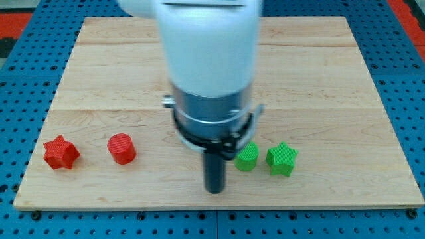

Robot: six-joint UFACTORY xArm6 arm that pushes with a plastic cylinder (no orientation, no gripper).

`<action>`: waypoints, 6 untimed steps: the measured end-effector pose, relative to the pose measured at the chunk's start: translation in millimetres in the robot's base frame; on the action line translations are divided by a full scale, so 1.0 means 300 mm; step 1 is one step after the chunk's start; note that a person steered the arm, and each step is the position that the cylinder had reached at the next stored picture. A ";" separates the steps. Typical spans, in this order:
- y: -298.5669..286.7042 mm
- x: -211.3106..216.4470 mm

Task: Place the green circle above the green star

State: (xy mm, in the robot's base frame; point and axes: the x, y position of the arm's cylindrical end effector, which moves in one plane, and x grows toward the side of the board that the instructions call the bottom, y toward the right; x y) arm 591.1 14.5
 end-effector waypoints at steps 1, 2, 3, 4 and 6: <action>0.097 -0.063; 0.143 -0.176; 0.167 -0.251; 0.056 -0.259; 0.039 -0.413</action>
